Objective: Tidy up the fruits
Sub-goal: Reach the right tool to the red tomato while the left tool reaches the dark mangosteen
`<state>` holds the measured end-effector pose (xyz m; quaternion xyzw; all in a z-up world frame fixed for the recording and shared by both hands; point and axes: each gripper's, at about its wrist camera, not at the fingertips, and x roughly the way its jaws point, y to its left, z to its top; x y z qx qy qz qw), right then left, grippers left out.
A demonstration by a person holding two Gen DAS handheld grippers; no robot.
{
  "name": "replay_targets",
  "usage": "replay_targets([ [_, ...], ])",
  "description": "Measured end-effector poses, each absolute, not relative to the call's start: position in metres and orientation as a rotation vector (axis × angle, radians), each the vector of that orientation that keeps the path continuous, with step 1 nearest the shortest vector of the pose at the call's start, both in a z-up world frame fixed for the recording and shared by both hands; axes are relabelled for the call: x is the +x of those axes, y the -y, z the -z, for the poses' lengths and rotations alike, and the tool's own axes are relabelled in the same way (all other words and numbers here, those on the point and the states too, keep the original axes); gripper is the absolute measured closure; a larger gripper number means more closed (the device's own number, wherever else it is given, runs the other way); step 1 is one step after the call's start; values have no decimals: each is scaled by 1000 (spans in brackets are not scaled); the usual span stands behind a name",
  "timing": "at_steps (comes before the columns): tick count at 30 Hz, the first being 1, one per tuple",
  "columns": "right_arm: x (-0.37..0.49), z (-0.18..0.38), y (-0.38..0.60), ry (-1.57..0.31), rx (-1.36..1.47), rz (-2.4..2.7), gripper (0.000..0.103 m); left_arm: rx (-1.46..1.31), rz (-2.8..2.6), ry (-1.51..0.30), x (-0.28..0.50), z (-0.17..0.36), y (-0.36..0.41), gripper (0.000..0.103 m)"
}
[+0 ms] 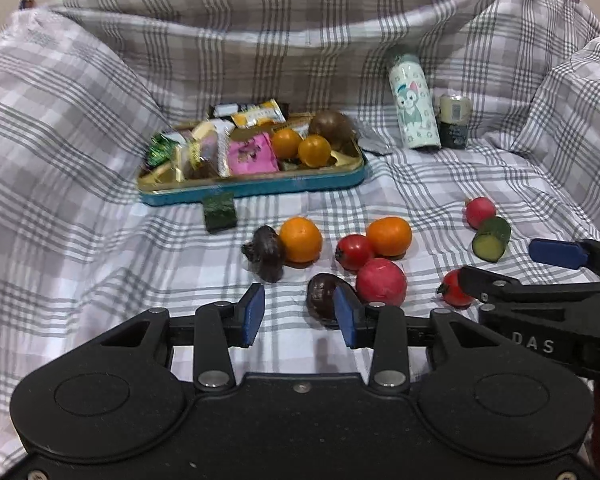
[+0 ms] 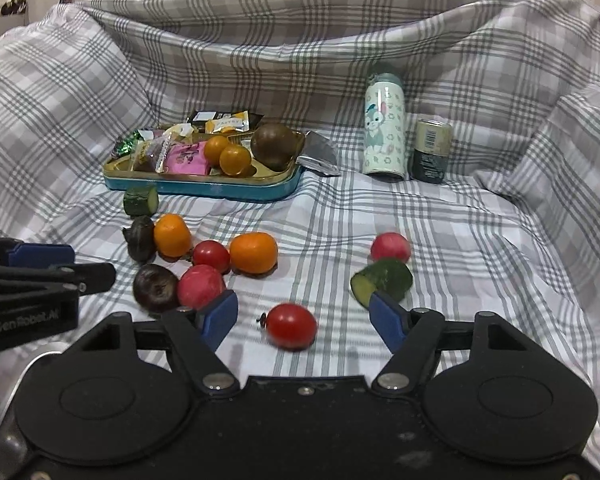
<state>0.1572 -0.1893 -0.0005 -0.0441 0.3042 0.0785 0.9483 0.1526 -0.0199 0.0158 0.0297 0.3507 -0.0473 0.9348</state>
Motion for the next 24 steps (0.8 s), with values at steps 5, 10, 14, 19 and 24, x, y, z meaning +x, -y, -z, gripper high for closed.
replay_targets([
  [5, 172, 10, 185, -627, -114, -191, 35, 56, 122, -753, 168, -1, 22, 56],
  [10, 176, 23, 187, -663, -103, -197, 36, 14, 148, -768, 174, 8, 17, 56],
  [14, 175, 30, 187, -671, -125, -190, 36, -10, 153, -787, 181, 14, 14, 55],
  [19, 180, 38, 188, -700, -110, -191, 38, -59, 168, -773, 185, 16, 9, 54],
  [24, 183, 40, 184, -710, -105, -203, 46, -84, 180, -777, 189, 20, 9, 52],
])
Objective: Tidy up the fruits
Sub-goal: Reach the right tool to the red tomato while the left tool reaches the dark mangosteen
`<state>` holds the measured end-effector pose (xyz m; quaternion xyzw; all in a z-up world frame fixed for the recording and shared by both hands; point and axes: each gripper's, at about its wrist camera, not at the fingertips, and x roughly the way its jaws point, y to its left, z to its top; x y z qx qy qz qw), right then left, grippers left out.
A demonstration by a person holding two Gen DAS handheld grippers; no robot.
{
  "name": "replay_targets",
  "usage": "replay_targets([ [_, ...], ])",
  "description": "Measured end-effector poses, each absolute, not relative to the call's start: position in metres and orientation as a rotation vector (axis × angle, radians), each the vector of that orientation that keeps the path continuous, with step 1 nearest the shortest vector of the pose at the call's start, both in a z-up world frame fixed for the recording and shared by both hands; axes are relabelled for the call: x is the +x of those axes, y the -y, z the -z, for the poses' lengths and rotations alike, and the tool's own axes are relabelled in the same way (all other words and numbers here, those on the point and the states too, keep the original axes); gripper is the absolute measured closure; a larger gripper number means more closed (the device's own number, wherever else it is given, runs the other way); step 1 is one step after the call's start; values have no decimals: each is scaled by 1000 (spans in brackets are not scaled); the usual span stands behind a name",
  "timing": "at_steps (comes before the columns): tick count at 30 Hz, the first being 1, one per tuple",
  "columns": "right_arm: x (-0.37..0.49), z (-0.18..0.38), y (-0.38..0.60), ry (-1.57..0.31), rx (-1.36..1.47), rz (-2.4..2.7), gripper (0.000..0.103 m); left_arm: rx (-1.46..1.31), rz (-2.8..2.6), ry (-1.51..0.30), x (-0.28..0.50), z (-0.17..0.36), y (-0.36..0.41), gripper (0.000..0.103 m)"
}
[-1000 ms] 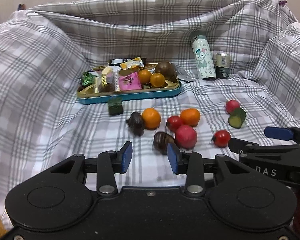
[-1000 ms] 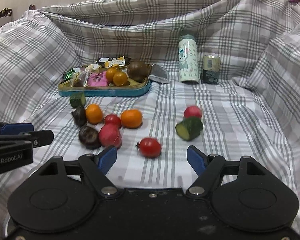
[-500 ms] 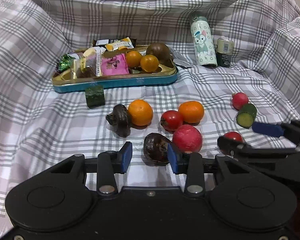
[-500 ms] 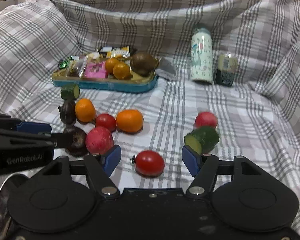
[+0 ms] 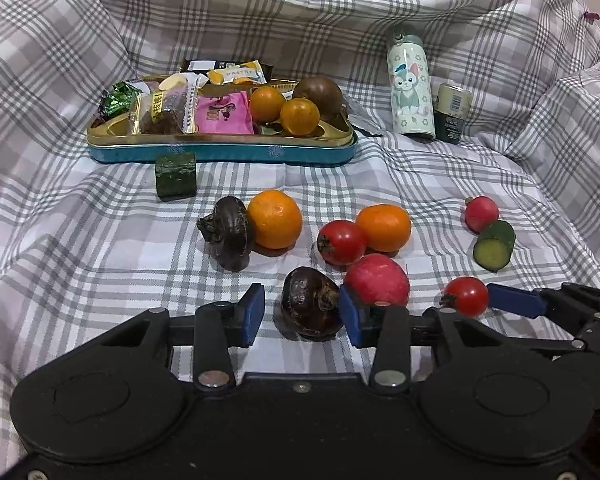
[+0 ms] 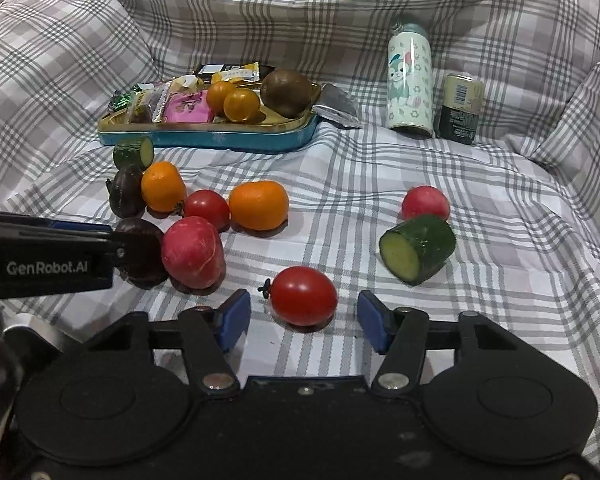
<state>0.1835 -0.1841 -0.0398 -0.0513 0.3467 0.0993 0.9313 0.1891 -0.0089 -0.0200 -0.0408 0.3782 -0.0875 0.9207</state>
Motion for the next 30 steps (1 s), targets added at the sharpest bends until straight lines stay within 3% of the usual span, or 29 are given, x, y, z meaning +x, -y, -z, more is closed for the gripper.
replay_targets([
  [8, 184, 41, 182, -702, -109, -211, 55, -113, 188, -778, 191, 22, 8, 52],
  [15, 186, 40, 183, -704, -92, -214, 60, -124, 216, -744, 188, 21, 8, 70],
  [26, 186, 40, 188, -704, -72, -200, 65, -186, 225, -742, 189, 22, 1, 70],
  [30, 185, 40, 187, -703, -75, -193, 65, -172, 220, -753, 190, 24, 2, 62],
])
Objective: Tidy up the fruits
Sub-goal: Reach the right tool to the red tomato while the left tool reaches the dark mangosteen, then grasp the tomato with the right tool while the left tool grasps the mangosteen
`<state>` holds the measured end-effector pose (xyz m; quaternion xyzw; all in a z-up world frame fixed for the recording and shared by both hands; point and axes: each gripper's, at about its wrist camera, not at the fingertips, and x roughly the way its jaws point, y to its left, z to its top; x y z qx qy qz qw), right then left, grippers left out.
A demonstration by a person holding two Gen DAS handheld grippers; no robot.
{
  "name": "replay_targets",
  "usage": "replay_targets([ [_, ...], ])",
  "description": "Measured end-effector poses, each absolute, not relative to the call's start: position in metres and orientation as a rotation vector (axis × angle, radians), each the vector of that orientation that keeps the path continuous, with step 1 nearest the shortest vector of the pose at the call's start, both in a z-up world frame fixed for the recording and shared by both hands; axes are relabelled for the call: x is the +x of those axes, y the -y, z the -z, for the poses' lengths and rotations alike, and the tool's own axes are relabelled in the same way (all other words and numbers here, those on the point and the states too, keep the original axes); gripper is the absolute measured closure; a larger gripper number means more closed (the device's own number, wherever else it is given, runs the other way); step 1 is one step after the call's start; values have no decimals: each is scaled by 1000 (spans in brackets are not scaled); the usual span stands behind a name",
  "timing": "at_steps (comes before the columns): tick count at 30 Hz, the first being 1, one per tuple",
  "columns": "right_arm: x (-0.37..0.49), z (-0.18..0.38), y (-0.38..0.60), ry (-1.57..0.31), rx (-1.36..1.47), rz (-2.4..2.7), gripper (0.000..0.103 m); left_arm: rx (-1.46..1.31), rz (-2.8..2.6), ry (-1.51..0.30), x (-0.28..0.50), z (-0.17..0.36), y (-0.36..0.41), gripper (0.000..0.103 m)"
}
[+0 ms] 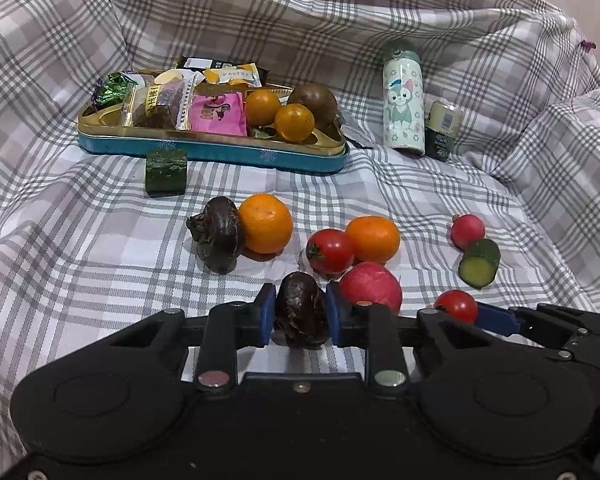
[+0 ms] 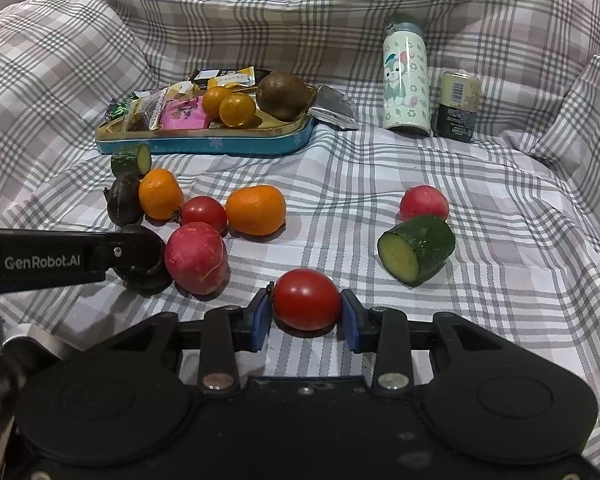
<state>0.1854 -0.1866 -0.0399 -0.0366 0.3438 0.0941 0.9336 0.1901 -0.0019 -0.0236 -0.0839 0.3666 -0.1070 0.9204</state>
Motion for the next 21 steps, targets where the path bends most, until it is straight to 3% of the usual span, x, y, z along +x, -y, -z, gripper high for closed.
replay_targets([
  [8, 185, 40, 185, -701, -87, -191, 65, -176, 233, -790, 193, 29, 2, 48],
  [10, 185, 40, 185, -701, -88, -191, 65, -184, 256, -797, 193, 30, 3, 54],
  [11, 185, 40, 185, -701, -88, -191, 65, -182, 269, -788, 192, 29, 4, 63],
  [21, 179, 30, 191, -654, -67, -175, 65, -152, 240, -720, 182, 19, 4, 64],
])
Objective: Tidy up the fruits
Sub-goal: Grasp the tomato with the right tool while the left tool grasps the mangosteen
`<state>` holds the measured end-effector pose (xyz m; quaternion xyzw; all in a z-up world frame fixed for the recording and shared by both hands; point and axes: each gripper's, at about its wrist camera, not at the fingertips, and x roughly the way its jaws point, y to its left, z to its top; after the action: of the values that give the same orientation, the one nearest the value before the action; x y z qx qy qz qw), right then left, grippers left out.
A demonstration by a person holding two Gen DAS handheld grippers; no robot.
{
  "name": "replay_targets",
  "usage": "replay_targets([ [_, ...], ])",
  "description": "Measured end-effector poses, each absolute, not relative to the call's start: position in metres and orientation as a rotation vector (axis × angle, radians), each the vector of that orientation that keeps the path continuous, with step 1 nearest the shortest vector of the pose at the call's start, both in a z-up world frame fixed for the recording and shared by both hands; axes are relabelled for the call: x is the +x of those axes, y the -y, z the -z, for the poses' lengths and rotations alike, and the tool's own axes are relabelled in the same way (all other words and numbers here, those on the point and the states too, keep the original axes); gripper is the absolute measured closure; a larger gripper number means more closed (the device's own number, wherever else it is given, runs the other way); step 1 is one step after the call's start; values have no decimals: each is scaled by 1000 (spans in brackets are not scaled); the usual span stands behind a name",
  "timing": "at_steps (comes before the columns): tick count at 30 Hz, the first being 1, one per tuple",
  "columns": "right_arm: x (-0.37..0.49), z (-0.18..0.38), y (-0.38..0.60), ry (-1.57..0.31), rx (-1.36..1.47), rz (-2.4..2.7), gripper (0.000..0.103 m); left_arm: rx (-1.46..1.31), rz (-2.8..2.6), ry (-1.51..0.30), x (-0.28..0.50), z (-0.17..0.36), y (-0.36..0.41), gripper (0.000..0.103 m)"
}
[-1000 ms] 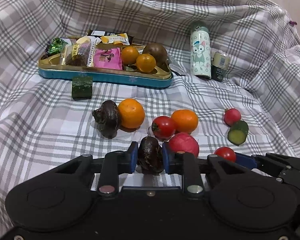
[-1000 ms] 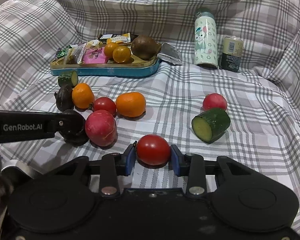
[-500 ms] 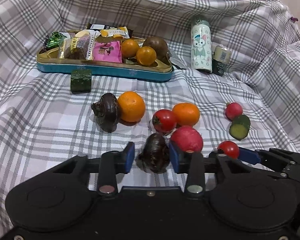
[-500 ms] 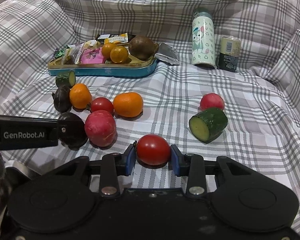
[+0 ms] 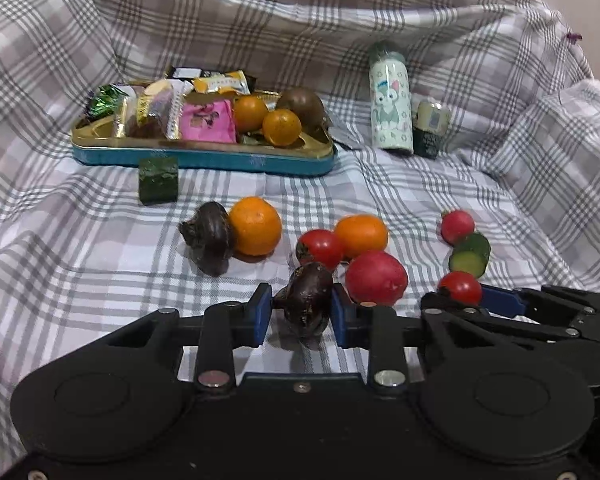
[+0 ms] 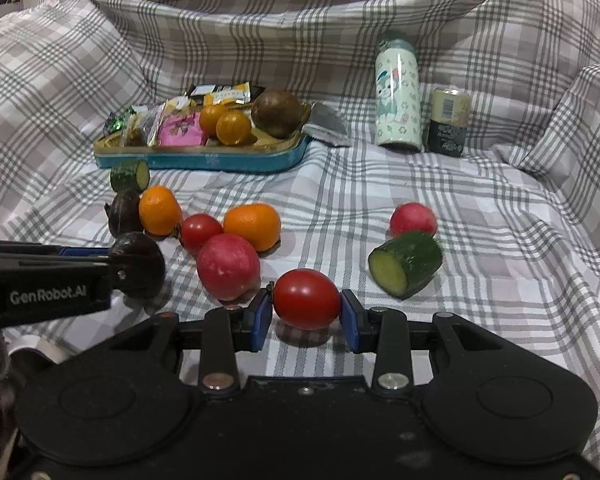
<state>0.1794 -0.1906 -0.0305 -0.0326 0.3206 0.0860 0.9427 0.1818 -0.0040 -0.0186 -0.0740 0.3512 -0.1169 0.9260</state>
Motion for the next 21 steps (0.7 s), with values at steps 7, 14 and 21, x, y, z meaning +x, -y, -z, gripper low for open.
replay_targets([
  [7, 165, 13, 197, -610, -34, -181, 65, -137, 234, -664, 165, -2, 2, 64],
  [14, 131, -3, 204, -608, 14, -209, 65, -107, 249, -648, 127, -25, 2, 64],
  [21, 84, 6, 214, -668, 39, -209, 65, -65, 227, -688, 81, -20, -4, 64],
])
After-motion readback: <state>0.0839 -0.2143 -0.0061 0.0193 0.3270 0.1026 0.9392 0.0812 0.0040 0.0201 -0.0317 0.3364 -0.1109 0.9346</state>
